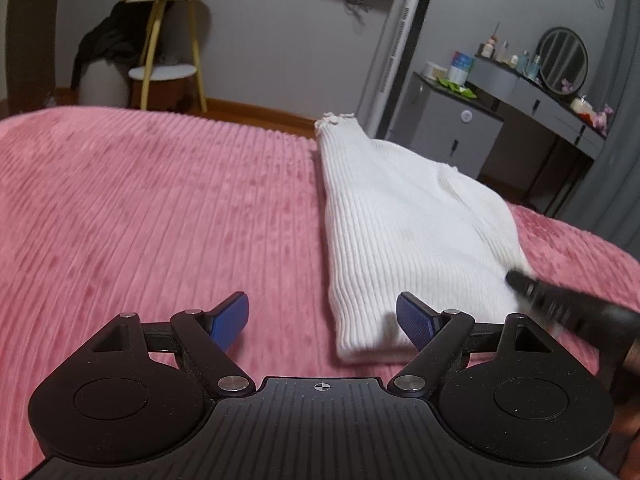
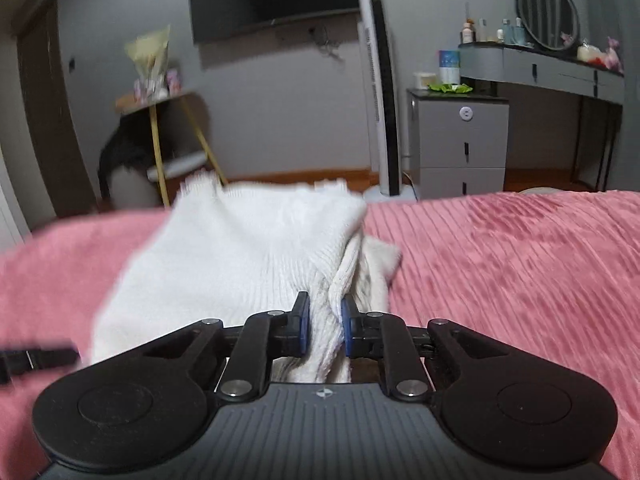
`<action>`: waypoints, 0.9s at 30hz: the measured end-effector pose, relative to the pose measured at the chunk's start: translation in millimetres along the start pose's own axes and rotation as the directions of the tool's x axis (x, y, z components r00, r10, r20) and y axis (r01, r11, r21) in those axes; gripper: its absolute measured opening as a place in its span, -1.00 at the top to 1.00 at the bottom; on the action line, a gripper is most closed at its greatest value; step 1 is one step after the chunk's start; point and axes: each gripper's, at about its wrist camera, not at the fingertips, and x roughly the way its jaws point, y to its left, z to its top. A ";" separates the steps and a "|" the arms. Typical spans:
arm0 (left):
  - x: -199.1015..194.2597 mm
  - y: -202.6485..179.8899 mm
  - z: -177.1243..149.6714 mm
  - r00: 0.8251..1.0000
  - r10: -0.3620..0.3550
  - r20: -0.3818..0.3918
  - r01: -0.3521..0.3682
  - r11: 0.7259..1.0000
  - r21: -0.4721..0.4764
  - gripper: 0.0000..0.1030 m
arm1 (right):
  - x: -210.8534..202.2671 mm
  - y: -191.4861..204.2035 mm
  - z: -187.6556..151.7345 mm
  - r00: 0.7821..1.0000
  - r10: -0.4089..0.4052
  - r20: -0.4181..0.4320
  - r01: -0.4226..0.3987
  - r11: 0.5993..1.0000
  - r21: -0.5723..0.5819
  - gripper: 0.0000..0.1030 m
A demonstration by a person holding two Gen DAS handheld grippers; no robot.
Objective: Fold small clothes
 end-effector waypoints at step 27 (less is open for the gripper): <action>96.9 -39.4 25.2 0.998 0.068 0.001 -0.067 0.993 0.101 -0.99 | 64.3 9.8 -0.2 0.994 -0.049 0.095 0.069 0.973 -0.222 0.78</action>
